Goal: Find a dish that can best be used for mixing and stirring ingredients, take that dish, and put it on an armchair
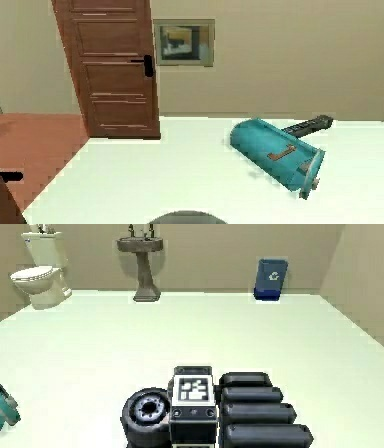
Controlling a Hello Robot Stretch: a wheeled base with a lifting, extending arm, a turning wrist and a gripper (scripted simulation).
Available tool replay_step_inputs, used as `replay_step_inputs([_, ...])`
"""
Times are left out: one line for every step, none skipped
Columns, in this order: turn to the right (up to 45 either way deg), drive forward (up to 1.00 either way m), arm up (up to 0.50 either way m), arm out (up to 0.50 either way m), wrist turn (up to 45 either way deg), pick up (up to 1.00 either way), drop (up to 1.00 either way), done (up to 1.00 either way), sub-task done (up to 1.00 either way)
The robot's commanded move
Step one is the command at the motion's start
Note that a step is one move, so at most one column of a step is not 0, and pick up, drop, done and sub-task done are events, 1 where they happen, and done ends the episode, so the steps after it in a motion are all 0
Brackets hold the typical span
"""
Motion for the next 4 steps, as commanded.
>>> replay_step_inputs([-12.0,0.00,0.00,0.00,0.0,0.00,0.00,0.00,0.00])
replay_step_inputs([0.0,1.00,0.00,0.00,0.0,0.00,0.00,0.00,0.00])
replay_step_inputs([-39.0,0.00,0.00,0.00,0.0,0.00,0.00,0.00,0.00])
replay_step_inputs([0.0,0.05,0.00,0.00,0.0,0.00,0.00,0.00,0.00])
